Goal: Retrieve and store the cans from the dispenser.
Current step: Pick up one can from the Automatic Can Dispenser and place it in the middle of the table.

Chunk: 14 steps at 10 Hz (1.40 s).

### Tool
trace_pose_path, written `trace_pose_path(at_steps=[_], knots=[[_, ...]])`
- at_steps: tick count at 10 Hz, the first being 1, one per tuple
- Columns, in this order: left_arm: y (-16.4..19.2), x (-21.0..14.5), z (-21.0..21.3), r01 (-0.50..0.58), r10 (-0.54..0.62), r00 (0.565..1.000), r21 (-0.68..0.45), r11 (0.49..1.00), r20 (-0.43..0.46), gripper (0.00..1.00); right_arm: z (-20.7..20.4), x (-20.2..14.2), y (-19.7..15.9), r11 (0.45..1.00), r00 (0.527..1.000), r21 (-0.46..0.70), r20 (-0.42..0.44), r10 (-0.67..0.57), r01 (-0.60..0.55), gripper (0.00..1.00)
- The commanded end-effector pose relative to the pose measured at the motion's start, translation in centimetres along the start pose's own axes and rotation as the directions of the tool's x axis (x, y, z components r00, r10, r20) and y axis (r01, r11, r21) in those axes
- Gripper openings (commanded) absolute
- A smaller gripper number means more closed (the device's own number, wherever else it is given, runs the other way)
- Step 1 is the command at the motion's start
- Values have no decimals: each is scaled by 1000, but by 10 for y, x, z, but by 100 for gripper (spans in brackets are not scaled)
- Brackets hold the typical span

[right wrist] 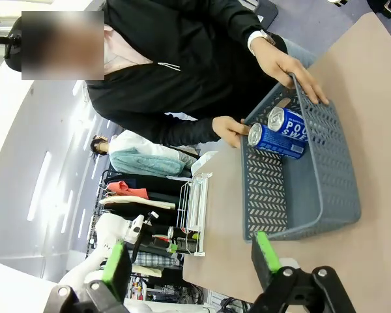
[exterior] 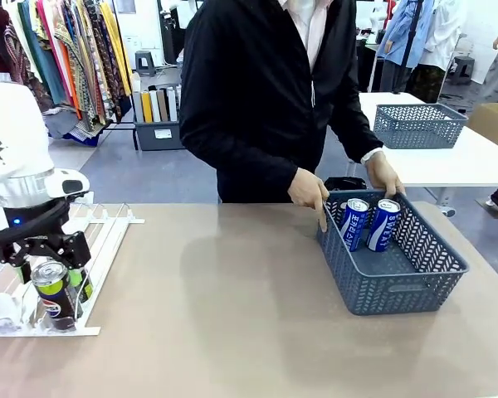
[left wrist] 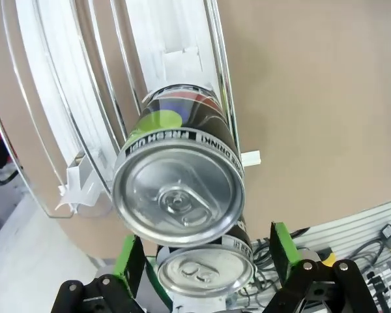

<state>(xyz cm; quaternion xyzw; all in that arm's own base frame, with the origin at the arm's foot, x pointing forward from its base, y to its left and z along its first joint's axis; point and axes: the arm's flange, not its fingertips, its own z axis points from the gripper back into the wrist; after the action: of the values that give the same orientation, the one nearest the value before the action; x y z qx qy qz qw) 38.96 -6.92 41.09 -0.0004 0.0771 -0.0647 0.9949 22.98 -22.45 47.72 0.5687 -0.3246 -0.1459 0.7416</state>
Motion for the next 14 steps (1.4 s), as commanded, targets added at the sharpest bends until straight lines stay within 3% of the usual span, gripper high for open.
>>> trace_pose_path(at_steps=[1,5,6,7,8,14], knots=[[2,3,1,-14,14,1000,-14,1000,9,100,-1,3,2,999,1000,26,18,17,-18,100],[4,6,-1,-13,13,1000,-39,999,2,100,-1,3,2,999,1000,26,18,17,-18,100],[3,6,-1,-14,14,1000,-40,999,4,83,-1,3,2,999,1000,26,18,17,-18,100],[3,5,-1,-8,9,1000,-39,999,16,23,-1,3,2,999,1000,26,18,17,-18,100],[3,6,-2,-7,7,1000,-37,999,18,0,-1,3,2,999,1000,26,18,17,-18,100],[1,-3,17,-18,20,998,-32,999,53,0,-1,3,2,999,1000,26,18,17,-18,100]])
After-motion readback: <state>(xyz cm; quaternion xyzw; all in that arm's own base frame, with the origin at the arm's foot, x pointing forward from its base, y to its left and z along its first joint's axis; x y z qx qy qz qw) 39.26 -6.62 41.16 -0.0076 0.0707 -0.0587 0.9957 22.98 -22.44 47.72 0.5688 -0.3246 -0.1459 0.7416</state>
